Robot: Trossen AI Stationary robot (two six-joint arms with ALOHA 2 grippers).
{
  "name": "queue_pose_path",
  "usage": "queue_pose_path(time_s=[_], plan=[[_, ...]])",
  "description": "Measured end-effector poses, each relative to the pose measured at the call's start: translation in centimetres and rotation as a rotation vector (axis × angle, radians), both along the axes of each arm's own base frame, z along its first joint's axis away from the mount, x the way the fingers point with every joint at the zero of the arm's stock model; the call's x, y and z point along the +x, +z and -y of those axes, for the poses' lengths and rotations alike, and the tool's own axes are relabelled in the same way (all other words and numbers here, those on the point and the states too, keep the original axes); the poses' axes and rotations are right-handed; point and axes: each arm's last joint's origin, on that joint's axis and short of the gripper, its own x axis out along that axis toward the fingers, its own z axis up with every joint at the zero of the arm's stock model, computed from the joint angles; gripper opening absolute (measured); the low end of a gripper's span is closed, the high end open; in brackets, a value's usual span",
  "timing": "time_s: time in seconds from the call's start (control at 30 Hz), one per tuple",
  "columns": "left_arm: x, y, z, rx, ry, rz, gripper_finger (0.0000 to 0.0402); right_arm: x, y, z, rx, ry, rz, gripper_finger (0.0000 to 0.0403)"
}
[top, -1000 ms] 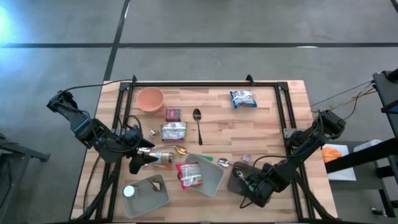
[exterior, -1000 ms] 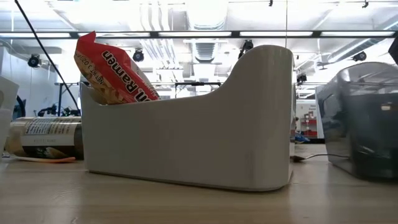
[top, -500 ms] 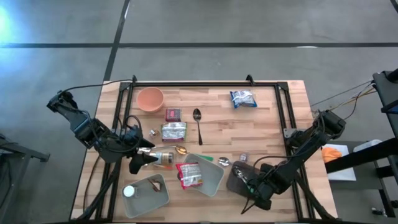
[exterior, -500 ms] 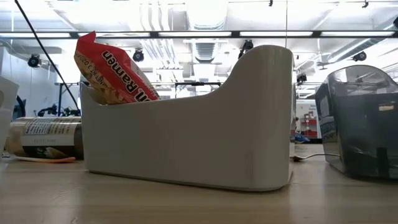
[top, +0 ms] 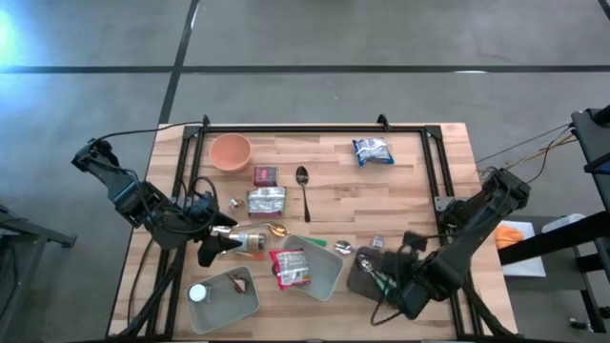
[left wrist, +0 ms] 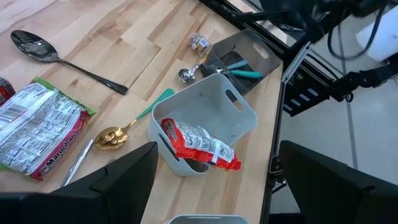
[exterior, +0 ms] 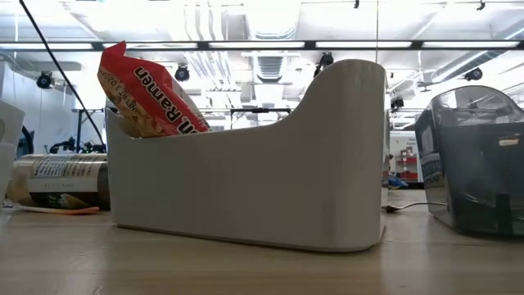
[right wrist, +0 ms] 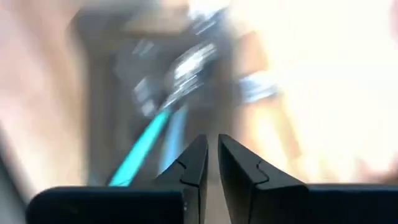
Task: Pick & Place Food Item
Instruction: Put the blue noodle pack into the right gray bin
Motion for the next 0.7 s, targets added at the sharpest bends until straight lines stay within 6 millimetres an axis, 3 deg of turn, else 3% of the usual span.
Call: queue_pose_path(time_s=[0.1, 0.2, 0.43, 0.53, 0.7], plan=[[0.0, 0.0, 0.0, 0.003, -0.002, 0.000, 0.0340, -0.2, 2.2, 1.2, -0.105, -0.104, 0.081, 0.0034], [0.0, 0.0, 0.0, 0.002, -0.002, 0.001, 0.0340, -0.3, 3.9, 2.7, -0.100, -0.173, 0.139, 0.0034], [0.0, 0.0, 0.0, -0.002, 0.001, 0.001, 0.0340, 0.2, 5.9, 7.1, -0.108, -0.239, 0.215, 0.0038], [0.1, 0.0, 0.0, -0.007, 0.003, 0.004, 0.0340, 0.5, 6.6, 9.2, -0.104, -0.240, 0.236, 0.0063], [0.2, 0.1, 0.0, -0.008, 0.020, 0.018, 0.0340, 0.7, 7.5, 12.9, -0.127, -0.218, 0.244, 0.0140]])
